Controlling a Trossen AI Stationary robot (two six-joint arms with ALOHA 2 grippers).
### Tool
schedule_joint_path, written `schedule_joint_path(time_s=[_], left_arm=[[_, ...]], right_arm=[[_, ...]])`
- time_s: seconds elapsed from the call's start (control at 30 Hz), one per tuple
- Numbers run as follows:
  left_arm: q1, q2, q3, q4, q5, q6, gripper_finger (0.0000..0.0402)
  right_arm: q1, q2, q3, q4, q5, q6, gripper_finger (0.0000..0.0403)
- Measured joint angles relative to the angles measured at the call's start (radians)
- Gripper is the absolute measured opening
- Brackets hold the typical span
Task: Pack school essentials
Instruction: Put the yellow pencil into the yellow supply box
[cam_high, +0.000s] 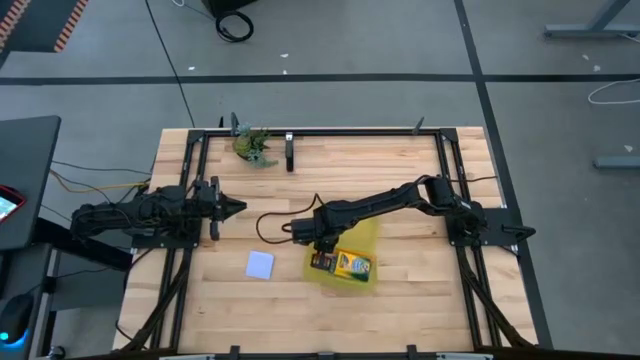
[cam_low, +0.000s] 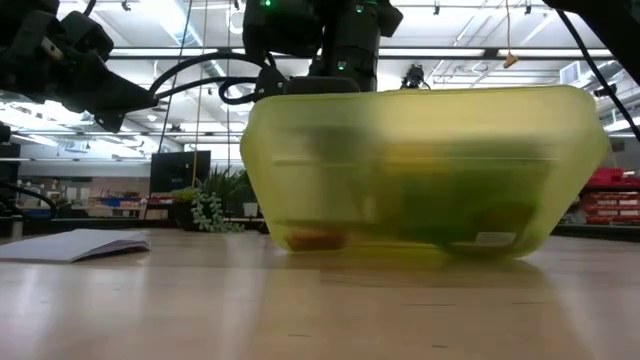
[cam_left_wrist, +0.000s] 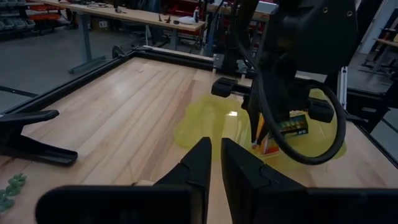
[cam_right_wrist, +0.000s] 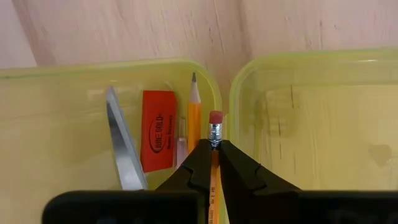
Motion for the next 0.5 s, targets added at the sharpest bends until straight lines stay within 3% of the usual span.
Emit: schedule_joint_path(time_s=[0.5], left_arm=[[0.0, 0.0, 0.0, 0.001, 0.0, 0.0, 0.0043]], right_arm=[[0.011, 0.002, 0.053, -0.033, 0.005, 0.016, 0.0029]])
